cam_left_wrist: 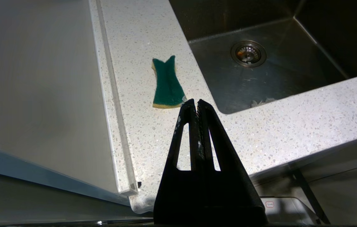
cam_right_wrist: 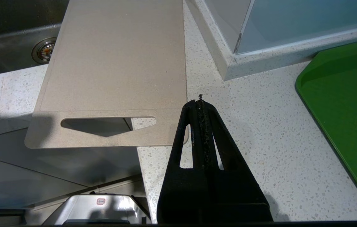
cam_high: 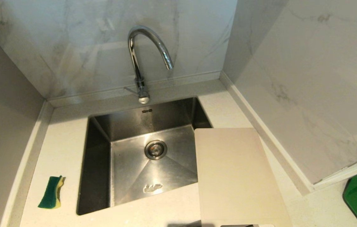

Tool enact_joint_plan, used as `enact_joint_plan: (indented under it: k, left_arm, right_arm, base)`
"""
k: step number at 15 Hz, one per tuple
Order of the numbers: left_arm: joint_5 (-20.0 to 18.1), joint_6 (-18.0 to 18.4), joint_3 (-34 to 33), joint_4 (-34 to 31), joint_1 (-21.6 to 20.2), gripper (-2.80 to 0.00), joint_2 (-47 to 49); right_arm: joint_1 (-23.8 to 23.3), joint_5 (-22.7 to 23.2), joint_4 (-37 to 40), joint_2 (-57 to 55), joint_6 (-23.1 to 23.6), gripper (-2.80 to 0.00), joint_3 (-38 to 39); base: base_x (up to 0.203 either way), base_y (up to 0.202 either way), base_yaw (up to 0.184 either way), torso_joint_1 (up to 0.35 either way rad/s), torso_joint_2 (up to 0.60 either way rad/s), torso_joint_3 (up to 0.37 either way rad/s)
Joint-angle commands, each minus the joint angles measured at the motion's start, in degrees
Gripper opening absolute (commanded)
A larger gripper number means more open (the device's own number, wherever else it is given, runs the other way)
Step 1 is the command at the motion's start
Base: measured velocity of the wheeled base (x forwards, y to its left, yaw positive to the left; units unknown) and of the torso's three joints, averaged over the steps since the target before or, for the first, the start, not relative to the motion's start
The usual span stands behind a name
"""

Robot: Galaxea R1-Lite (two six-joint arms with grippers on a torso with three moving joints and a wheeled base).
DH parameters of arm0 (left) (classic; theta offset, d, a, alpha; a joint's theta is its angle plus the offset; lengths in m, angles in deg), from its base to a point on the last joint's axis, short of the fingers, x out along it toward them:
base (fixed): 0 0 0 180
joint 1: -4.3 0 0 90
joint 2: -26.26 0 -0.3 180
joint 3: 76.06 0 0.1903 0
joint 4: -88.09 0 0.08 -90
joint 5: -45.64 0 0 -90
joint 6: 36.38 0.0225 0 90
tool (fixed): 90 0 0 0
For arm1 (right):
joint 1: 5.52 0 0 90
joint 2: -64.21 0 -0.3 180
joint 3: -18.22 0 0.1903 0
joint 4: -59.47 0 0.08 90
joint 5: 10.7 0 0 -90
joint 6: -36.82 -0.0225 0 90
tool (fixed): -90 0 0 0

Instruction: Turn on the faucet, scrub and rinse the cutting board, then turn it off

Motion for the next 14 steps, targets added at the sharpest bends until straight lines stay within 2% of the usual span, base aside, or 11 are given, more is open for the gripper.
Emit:
enact_joint_plan:
  k: [1, 14]
  left_arm:
    - [0.01, -0.03, -0.09, -0.01, -0.01, -2.8, -0.11]
    - [0.01, 0.02, -0.05, -0.01, -0.01, -2.8, -0.11]
  right_arm:
    - [0.01, 0.03, 0.01, 0.0, 0.0, -2.8, -0.01]
    - [0.01, -0.02, 0.01, 0.0, -0.09, -2.8, -0.01]
  base:
    - [0.0, 0.0, 0.0, 0.0, 0.0, 0.0]
    - [0.0, 0.0, 0.0, 0.0, 0.0, 0.0]
